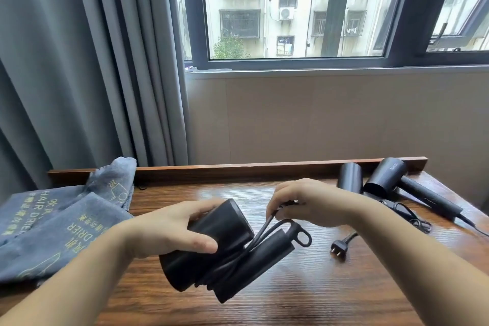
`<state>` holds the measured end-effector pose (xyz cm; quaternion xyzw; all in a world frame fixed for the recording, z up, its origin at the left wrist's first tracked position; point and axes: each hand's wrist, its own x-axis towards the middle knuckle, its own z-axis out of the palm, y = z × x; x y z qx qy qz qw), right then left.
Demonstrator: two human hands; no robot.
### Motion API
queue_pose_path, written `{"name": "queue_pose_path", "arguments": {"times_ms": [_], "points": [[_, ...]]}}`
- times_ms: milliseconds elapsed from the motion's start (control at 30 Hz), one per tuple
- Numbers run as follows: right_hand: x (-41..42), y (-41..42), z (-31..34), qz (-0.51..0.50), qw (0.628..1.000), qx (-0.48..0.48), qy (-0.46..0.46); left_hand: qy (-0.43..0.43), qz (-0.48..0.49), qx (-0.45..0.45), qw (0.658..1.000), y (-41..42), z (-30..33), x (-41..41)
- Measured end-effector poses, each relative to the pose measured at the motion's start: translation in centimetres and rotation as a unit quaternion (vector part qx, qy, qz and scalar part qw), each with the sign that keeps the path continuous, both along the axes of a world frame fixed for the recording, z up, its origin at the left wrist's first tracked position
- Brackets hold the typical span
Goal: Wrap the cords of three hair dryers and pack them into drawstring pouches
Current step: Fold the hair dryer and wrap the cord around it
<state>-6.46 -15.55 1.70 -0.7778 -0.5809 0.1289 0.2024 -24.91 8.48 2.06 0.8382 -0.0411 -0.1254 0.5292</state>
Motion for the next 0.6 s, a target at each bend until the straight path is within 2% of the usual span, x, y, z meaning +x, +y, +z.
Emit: {"name": "queue_pose_path", "arguments": {"times_ms": [100, 167, 333, 433, 500, 600], "points": [[0.1, 0.0, -0.4, -0.023, 0.994, 0.022, 0.106, -0.011, -0.012, -0.088, 0.996, 0.2, -0.6, -0.1], [-0.1, -0.1, -1.0, -0.027, 0.988, 0.058, 0.137, -0.035, -0.007, -0.145, 0.989, -0.1, -0.9, 0.1], [-2.5, 1.1, -3.8, -0.105, 0.949, 0.137, 0.262, -0.097, 0.100, -0.301, 0.943, -1.4, -2.1, 1.7], [-3.1, 2.5, -6.5, -0.192, 0.915, 0.214, 0.282, -0.130, 0.249, -0.306, 0.910, -2.8, -2.8, 3.3], [-3.6, 3.5, -8.0, -0.246, 0.899, 0.218, 0.288, -0.137, 0.330, -0.284, 0.890, -3.8, -3.7, 4.4], [-4.6, 5.1, -9.3, -0.280, 0.870, 0.205, 0.351, -0.132, 0.416, -0.296, 0.850, -4.8, -5.7, 5.7]]}}
